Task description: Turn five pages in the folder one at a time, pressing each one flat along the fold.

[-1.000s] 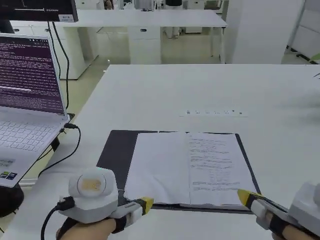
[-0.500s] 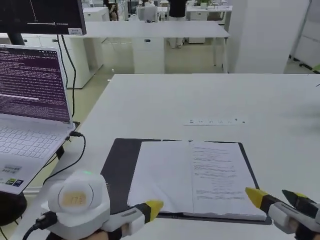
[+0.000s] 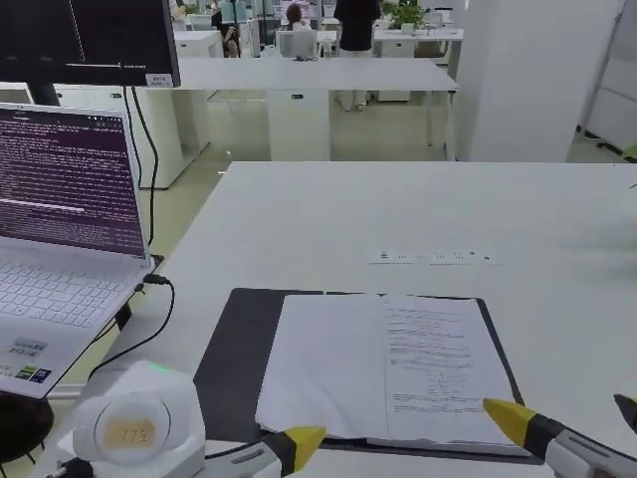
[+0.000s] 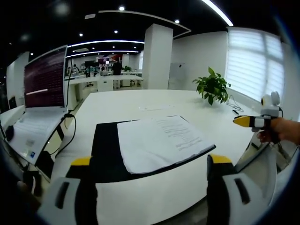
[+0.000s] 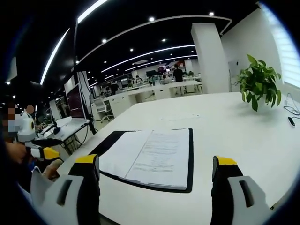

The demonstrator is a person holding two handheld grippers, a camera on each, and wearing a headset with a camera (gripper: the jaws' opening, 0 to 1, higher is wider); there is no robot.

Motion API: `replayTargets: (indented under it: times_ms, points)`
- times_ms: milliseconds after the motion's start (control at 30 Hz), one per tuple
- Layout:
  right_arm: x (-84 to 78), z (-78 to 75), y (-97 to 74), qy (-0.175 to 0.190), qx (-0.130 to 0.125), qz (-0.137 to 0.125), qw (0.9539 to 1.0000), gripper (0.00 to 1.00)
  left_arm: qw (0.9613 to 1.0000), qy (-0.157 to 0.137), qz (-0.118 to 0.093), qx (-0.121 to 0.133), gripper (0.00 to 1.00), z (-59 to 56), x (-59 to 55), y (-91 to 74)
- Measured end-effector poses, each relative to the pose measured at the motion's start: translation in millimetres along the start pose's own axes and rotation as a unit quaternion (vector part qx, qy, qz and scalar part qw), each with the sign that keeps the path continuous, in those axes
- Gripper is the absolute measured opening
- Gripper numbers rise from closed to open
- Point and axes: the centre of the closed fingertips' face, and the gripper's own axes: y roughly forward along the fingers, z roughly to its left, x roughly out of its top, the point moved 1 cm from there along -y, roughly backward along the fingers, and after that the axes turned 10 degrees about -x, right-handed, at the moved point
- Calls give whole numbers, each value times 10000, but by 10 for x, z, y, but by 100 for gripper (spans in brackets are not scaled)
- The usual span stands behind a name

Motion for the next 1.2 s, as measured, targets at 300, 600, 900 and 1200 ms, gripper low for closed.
replayTargets:
  times_ms: [300, 600, 900, 1200]
  points:
    - [-3, 95, 47, -71, 117, 39, 9999, 100, 9999, 23, -121, 102, 99, 35, 54, -78]
    - [-46, 223, 114, -123, 287, 127, 9994, 100, 9998, 53, -120, 130, 99, 30, 38, -111]
    - [-134, 151, 144, -86, 249, 244, 9994, 99, 9999, 75, 42, 144, 95, 101, -27, -37]
    - [-119, 14, 147, -245, 112, 201, 9994, 98, 9995, 57, 303, 40, 88, 121, -71, 230]
